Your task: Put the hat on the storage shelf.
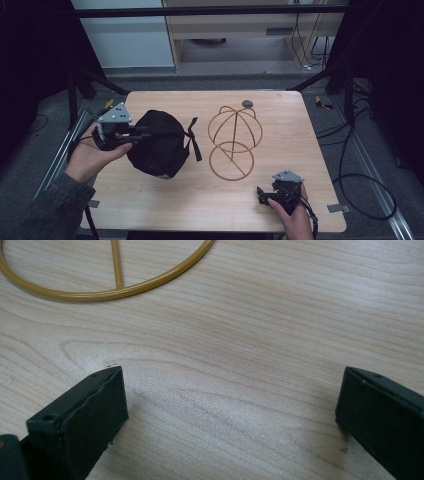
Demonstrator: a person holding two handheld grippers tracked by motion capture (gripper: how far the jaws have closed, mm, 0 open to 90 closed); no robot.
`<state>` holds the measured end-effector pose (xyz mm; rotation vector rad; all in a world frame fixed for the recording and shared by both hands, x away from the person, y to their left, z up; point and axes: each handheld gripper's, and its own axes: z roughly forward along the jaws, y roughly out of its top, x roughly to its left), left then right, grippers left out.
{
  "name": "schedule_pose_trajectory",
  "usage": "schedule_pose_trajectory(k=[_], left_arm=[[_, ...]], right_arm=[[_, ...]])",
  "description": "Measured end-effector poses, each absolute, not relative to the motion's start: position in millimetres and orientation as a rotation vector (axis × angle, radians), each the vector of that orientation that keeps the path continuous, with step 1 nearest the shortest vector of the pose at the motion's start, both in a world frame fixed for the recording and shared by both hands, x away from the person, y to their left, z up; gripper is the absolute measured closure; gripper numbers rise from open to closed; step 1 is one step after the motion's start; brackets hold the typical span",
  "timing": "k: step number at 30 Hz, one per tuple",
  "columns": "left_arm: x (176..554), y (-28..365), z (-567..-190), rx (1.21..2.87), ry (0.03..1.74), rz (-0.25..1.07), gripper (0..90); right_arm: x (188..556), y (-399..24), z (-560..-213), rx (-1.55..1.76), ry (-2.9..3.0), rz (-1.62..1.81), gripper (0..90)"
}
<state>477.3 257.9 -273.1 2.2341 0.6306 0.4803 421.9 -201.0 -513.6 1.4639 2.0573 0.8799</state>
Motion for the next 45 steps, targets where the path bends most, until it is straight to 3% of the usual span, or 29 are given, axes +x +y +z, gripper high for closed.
schedule_pose_trajectory(k=[23, 45], left_arm=[[464, 238, -203, 2.187, 0.51, 0.553, 72.3], [472, 191, -167, 2.195, 0.407, 0.547, 72.4]], right_arm=[[422, -201, -513, 1.47, 2.058, 0.878, 0.3], [422, -201, -513, 1.466, 2.06, 0.878, 0.4]])
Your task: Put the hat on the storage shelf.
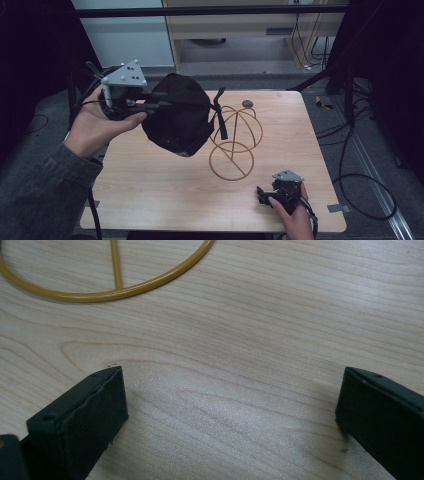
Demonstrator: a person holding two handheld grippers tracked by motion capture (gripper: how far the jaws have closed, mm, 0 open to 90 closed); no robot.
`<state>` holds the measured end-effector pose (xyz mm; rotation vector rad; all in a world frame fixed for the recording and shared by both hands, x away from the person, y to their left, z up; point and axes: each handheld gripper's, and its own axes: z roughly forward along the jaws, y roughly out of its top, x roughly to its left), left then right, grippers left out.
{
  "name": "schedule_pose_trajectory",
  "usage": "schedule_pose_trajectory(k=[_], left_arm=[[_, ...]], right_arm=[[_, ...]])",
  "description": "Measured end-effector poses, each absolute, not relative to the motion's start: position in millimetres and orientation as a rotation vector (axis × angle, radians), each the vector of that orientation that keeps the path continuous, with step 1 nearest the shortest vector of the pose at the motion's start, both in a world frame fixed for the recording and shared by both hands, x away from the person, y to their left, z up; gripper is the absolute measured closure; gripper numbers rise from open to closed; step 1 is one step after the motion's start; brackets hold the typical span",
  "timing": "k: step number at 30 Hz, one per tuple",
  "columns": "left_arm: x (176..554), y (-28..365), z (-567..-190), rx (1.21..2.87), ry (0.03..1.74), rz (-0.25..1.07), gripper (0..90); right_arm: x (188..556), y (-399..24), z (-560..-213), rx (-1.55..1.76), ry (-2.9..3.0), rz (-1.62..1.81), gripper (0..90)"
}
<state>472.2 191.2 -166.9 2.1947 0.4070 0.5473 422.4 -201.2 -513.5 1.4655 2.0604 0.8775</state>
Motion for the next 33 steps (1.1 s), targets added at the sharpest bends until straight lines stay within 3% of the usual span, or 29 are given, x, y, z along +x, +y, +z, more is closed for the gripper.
schedule_pose_trajectory(k=[33], left_arm=[[500, 99, -155, 2.216, 0.315, 0.539, 72.4]], right_arm=[[422, -201, -514, 1.469, 2.059, 0.883, 0.3]])
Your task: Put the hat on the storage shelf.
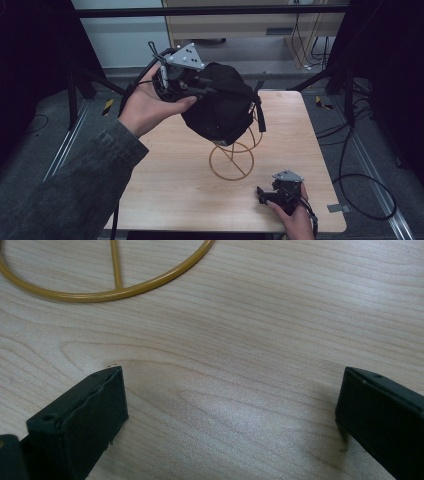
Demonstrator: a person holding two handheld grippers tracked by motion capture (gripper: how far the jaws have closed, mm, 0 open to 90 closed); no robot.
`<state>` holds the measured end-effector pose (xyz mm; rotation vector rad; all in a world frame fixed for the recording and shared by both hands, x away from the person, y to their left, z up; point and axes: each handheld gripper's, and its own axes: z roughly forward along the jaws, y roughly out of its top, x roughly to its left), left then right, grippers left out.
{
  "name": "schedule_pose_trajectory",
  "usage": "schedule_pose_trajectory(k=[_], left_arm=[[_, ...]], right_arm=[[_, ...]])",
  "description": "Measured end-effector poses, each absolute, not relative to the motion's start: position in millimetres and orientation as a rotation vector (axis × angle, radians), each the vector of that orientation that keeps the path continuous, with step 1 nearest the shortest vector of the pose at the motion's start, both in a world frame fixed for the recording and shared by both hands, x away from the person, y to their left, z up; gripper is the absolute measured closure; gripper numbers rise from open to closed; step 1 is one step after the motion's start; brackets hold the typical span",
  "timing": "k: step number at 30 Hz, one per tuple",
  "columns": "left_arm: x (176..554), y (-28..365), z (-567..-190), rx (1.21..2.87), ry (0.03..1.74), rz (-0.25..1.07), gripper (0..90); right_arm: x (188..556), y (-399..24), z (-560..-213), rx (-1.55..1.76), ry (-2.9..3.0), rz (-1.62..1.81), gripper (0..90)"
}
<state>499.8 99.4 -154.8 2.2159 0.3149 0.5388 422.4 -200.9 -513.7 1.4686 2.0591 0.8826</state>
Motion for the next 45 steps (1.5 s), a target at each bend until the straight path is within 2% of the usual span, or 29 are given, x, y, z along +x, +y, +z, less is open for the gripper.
schedule_pose_trajectory(k=[45], left_arm=[[522, 43, -178, 2.263, 0.282, 0.506, 72.3]], right_arm=[[422, -201, -514, 1.468, 2.06, 0.879, 0.4]])
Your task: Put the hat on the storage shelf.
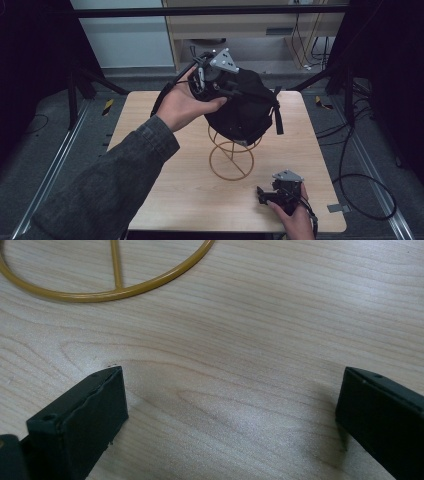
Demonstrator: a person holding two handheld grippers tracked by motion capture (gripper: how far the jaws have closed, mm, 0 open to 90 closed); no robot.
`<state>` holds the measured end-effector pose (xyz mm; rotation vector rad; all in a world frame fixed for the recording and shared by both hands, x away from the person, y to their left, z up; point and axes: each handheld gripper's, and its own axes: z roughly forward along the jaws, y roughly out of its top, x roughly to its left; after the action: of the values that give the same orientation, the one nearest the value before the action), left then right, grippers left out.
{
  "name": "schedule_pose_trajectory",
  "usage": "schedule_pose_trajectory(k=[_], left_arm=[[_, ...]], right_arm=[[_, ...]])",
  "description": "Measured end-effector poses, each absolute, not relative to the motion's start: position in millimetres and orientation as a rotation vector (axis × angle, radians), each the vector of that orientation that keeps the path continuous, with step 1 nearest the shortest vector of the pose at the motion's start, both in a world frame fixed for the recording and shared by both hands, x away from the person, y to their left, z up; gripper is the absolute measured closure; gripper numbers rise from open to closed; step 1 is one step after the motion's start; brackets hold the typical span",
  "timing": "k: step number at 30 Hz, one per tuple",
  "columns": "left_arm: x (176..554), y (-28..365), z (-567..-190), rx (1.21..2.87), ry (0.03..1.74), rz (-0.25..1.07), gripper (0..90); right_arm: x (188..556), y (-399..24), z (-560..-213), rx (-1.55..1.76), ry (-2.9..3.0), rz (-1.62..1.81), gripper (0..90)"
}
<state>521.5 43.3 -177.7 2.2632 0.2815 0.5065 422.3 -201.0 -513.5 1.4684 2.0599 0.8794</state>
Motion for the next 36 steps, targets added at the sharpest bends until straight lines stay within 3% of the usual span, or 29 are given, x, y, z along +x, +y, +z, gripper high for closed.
schedule_pose_trajectory(k=[36], left_arm=[[537, 35, -228, 2.351, 0.32, 0.44, 72.0]], right_arm=[[422, -201, -514, 1.464, 2.06, 0.881, 0.4]])
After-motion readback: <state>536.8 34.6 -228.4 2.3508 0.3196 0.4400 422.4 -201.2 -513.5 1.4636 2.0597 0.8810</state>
